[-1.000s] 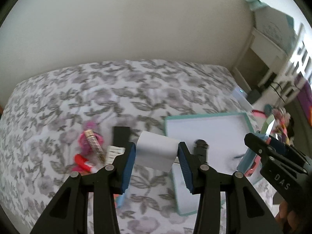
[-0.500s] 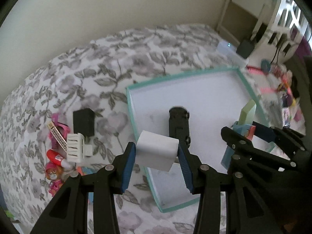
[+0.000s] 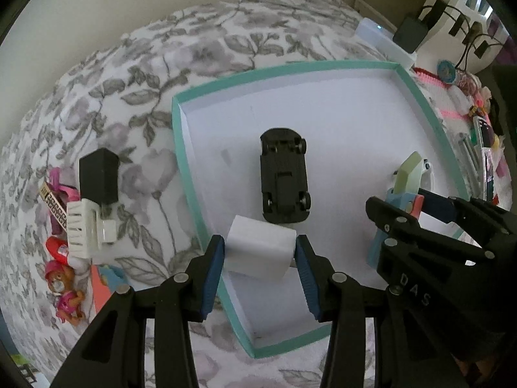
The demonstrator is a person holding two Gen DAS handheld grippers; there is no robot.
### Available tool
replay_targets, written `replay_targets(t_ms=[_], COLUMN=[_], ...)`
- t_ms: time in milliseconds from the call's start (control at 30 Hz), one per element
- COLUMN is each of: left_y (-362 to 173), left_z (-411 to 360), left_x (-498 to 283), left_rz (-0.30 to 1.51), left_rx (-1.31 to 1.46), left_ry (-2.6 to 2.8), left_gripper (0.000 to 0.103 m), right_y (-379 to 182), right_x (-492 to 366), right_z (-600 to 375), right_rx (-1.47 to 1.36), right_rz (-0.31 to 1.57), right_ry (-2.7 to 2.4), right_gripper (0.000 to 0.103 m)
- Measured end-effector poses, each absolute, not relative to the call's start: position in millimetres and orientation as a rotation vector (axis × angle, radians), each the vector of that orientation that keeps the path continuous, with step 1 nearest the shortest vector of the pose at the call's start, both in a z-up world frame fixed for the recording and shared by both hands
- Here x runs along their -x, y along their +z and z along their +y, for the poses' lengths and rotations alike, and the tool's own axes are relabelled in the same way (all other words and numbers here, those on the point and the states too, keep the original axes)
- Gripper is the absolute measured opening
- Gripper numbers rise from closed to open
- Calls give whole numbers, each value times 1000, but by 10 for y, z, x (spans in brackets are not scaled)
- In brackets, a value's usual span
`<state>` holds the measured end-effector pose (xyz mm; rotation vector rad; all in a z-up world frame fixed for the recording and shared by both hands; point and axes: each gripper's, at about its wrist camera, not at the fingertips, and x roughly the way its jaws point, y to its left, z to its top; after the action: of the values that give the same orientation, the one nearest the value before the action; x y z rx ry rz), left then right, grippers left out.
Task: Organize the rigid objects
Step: 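Carry the phone case and charger cube over the tray with both tools, then lower the case and charger cube into the tray and open both tools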
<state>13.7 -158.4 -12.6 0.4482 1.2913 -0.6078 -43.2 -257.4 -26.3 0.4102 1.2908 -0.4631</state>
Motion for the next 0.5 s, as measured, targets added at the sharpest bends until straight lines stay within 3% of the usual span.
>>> replay_targets(t_ms=[500], left_y=[-211], left_z=[-1632], left_x=[-199], left_rz=[1274], left_rx=[-439], left_ry=[-584], left_gripper=[47], right_y=[-360], right_x=[429], right_z=[-2624], right_rx=[-413], right_rz=[1302], right_ry=[-480], right_gripper=[49])
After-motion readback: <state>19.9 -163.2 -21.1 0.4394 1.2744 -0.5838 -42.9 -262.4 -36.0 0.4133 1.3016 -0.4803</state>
